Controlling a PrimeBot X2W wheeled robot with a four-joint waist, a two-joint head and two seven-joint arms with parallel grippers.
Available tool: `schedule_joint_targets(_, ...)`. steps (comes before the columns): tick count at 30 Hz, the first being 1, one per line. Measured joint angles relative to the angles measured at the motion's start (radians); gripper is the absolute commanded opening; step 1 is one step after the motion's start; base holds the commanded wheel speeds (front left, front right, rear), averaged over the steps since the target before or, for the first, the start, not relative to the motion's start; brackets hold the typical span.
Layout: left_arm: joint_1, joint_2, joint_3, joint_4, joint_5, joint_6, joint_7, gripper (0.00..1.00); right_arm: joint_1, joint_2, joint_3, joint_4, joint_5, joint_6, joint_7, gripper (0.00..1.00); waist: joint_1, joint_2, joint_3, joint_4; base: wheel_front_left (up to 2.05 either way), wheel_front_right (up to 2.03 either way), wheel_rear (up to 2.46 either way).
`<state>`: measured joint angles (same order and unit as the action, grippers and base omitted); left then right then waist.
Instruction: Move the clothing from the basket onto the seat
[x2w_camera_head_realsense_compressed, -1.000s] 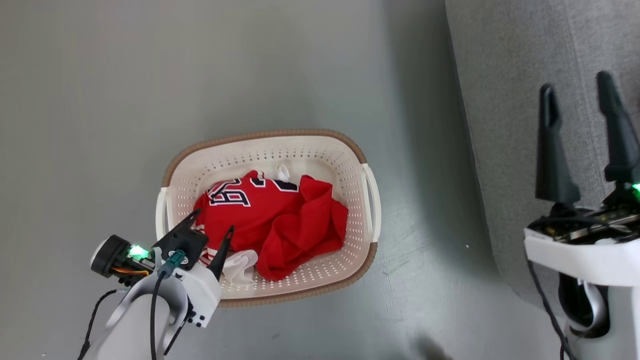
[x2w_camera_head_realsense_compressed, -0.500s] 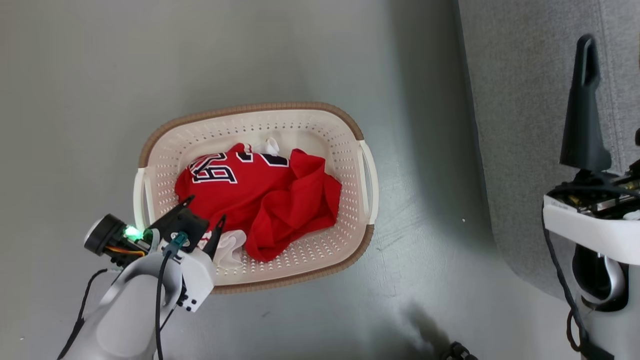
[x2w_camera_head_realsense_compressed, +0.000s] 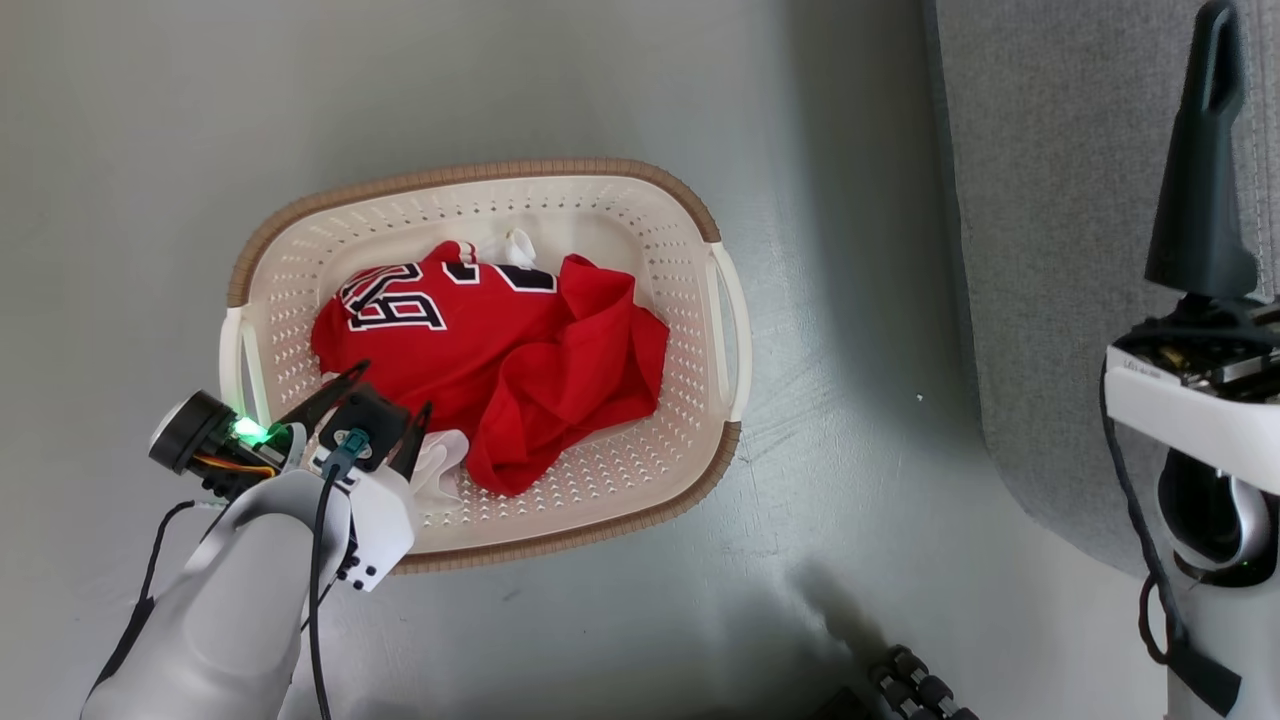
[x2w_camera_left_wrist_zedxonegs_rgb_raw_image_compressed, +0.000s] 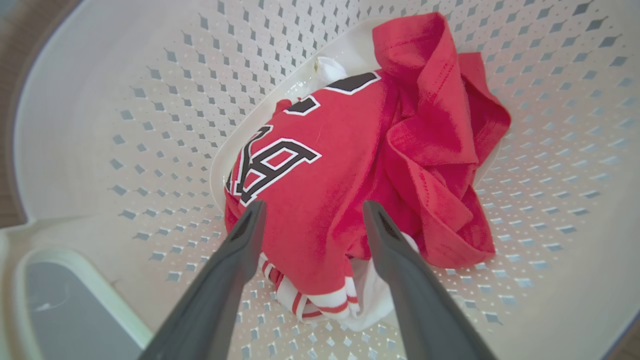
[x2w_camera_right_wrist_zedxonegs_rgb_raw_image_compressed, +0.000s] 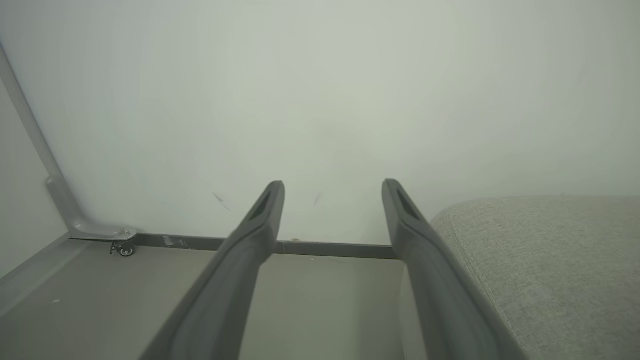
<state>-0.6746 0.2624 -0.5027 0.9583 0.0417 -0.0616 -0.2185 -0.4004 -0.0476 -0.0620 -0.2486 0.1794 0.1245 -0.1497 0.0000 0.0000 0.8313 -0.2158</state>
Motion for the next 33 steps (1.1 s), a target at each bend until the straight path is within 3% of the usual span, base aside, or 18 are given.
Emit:
schedule_joint_targets(13,-0.077,0.013,-0.045,0.063,0.061,0.008,0.031,1.0,-0.036,0.0,-0.003,0.02,0.015,0.0,-0.02,1.0,0.0,0.0,0.063,-0.02,0.0,0.0,0.0)
schedule_joint_targets(23,-0.107,-0.024,-0.068,0.073,0.061,-0.001,0.015,1.0,-0.056,0.0,-0.008,0.057,0.022,0.0,-0.044,1.0,0.0,0.0,0.083,-0.029,0.0,0.0,0.0)
schedule_joint_targets(33,-0.108,-0.013,-0.086,0.122,0.082,0.0,0.014,1.0,-0.071,0.0,0.006,0.086,0.035,0.0,-0.062,1.0,0.0001,0.0,0.078,-0.039,0.0,0.0,0.0)
